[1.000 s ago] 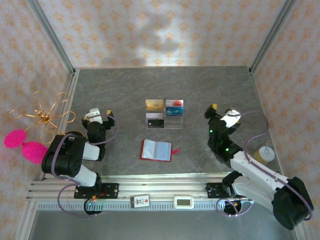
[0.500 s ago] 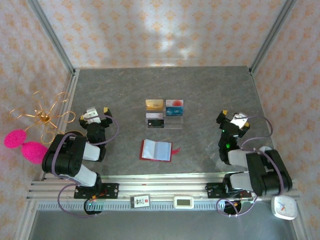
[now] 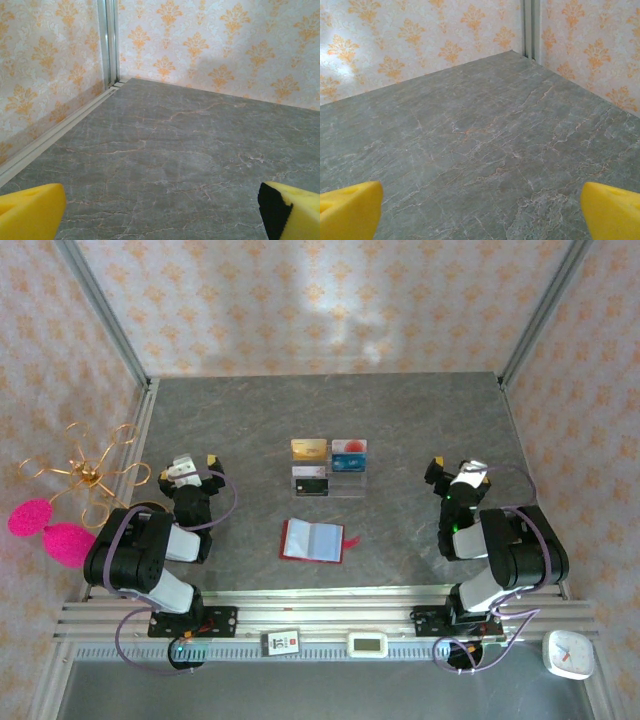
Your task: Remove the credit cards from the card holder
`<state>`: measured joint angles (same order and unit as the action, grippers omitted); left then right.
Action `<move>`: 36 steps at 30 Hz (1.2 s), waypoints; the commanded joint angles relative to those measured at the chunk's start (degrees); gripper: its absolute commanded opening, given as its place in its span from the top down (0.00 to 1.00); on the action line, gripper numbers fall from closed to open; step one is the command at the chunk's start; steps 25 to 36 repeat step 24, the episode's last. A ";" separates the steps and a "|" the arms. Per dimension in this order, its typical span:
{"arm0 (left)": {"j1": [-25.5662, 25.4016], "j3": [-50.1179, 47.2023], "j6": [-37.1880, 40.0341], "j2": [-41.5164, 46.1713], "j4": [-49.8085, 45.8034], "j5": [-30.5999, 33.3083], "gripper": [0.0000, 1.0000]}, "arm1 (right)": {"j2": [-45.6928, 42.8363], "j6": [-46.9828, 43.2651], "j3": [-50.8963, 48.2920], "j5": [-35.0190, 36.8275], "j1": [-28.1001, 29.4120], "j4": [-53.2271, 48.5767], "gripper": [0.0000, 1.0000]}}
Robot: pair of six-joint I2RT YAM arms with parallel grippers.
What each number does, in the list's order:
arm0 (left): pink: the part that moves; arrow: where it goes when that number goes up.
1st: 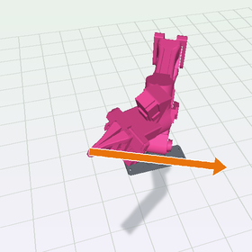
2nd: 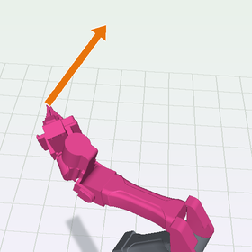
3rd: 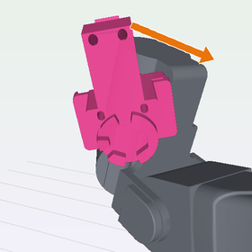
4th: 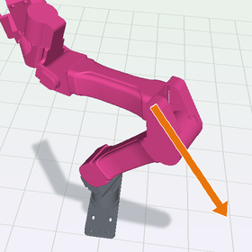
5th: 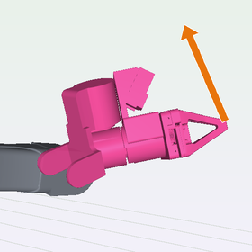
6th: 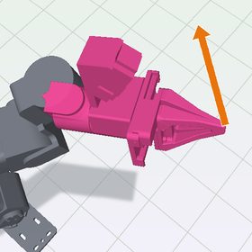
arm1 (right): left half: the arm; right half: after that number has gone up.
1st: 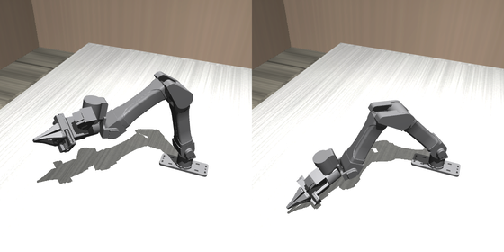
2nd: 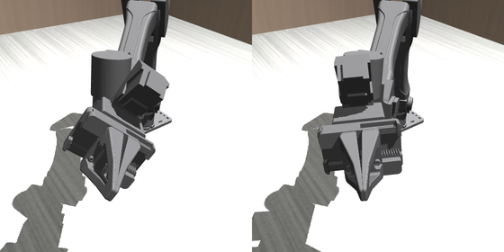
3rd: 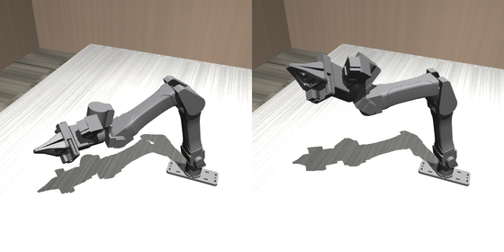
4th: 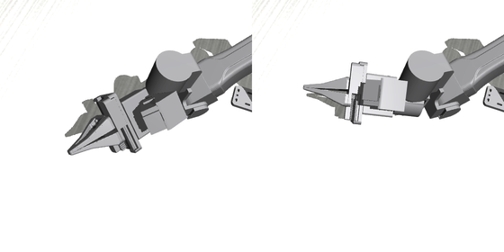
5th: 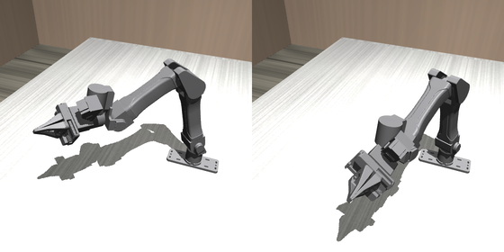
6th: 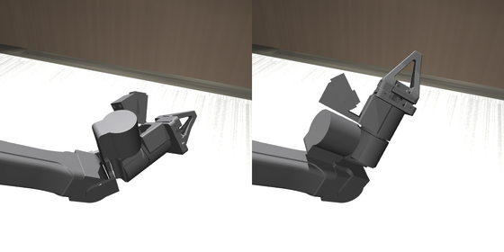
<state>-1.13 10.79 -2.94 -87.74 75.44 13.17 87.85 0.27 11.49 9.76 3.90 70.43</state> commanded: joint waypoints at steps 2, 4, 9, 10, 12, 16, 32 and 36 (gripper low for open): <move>-0.19 0.29 -0.13 -0.31 2.69 0.76 0.01 | -0.77 -0.85 0.82 -0.63 -0.30 1.85 0.00; -0.26 0.29 -0.13 -0.32 2.69 0.78 0.01 | -0.74 -0.80 0.81 -0.62 -0.30 2.17 0.00; -0.24 0.29 -0.03 -0.30 2.70 0.78 0.01 | -0.75 -0.80 0.82 -0.62 -0.30 2.08 0.00; -0.23 0.32 -0.05 -0.32 2.70 0.72 0.01 | -0.74 -0.81 0.82 -0.63 -0.30 2.08 0.00; -0.28 0.37 -0.03 -0.30 2.67 0.72 0.01 | -0.75 -0.81 0.85 -0.57 -0.30 2.08 0.00; -0.28 0.46 -0.03 -0.32 2.52 0.75 0.01 | -0.75 -0.80 0.82 -0.69 -0.30 2.11 0.00; -0.53 0.46 0.15 -0.40 2.53 0.90 0.01 | -0.75 -0.80 0.85 -0.62 -0.30 2.08 0.00; -0.53 0.46 0.15 -0.40 2.53 0.90 0.01 | -0.75 -0.80 0.85 -0.62 -0.30 2.08 0.00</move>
